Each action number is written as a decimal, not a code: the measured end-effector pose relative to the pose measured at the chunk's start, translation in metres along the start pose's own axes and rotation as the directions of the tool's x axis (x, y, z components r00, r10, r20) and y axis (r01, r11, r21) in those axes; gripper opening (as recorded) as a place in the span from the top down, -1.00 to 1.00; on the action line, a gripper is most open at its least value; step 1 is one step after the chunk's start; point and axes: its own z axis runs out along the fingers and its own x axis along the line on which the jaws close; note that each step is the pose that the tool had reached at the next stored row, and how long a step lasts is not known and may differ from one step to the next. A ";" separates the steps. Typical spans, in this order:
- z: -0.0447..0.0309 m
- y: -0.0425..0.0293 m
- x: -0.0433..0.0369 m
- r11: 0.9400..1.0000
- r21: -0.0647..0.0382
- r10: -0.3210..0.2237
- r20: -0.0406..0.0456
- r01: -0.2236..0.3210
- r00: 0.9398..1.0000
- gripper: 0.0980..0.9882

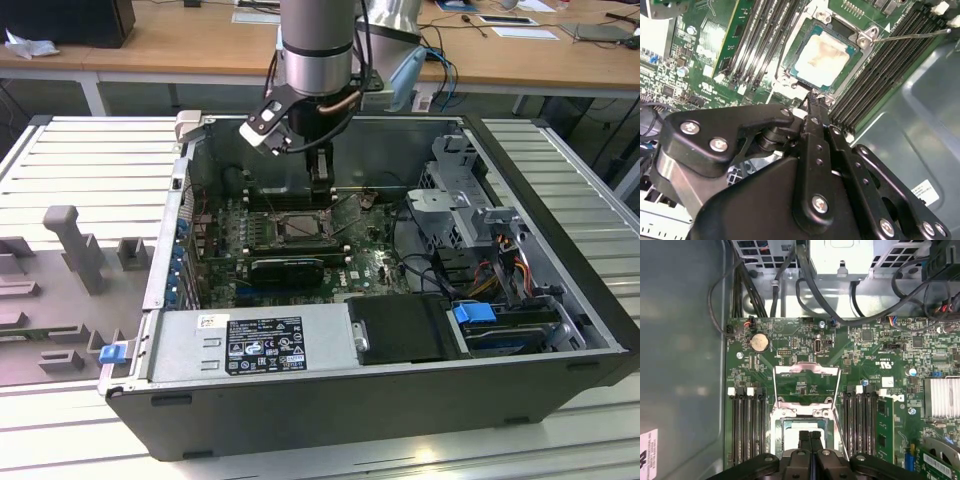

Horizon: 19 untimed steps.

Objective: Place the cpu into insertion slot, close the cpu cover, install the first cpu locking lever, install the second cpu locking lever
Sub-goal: 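Close the cpu cover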

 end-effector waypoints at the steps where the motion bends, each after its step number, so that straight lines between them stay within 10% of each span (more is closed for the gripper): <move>1: -0.0004 0.0006 0.0000 1.000 0.000 0.000 0.000 0.000 1.000 0.98; 19: 0.0087 0.0639 0.0009 1.000 0.000 -0.007 0.000 0.007 1.000 0.98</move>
